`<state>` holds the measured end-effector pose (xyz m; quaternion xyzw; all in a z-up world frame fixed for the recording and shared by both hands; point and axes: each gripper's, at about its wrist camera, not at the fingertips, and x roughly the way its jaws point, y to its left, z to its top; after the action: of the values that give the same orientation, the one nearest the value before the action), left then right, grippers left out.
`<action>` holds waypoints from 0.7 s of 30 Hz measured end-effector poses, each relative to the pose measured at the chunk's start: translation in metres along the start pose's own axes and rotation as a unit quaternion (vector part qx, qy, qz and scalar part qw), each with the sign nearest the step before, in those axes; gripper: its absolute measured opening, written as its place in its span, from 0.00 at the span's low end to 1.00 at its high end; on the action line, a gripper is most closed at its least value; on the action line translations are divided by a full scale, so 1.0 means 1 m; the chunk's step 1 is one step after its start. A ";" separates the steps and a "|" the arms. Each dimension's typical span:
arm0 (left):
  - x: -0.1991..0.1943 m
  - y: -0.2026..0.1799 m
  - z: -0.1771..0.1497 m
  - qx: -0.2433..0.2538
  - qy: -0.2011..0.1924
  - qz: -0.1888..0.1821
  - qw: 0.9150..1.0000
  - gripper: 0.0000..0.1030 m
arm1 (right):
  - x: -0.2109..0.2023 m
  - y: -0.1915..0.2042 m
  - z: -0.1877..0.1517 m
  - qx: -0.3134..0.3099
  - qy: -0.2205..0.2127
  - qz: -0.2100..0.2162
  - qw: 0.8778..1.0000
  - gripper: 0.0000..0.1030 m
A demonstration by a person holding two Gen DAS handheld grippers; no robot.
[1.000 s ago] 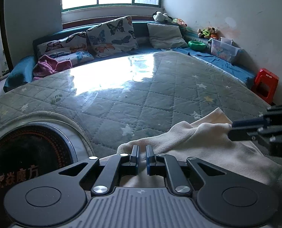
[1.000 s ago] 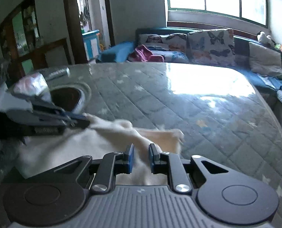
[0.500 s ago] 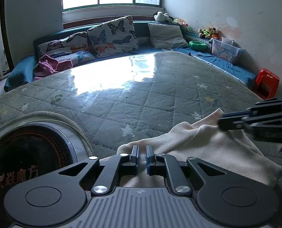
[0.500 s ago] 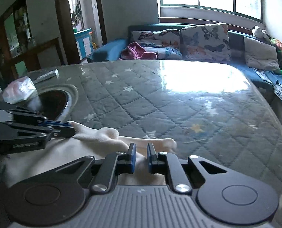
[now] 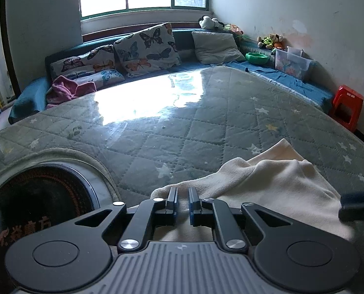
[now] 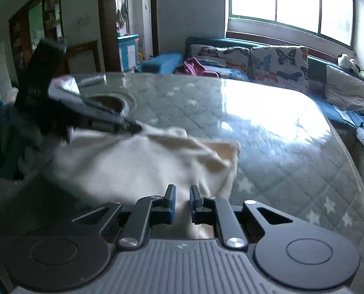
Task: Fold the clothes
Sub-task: 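Open both grippers and release the folded sweatshirt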
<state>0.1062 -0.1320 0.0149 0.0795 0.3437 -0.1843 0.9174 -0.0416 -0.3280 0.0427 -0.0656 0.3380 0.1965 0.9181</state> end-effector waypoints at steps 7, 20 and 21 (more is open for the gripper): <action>-0.022 -0.003 -0.002 -0.009 -0.020 -0.007 1.000 0.10 | -0.010 0.003 0.001 -0.002 -0.015 -0.013 1.000 0.11; -0.101 -0.045 -0.062 0.029 -0.057 -0.100 0.993 0.10 | -0.015 0.035 0.001 -0.031 -0.021 0.034 0.999 0.11; -0.100 -0.045 -0.065 0.026 -0.055 -0.104 0.993 0.10 | -0.012 0.036 0.000 -0.029 -0.018 0.033 0.999 0.11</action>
<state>-0.0196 -0.1273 0.0313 0.0566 0.2946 -0.2919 0.9082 -0.0641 -0.2992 0.0506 -0.0776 0.3175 0.2380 0.9146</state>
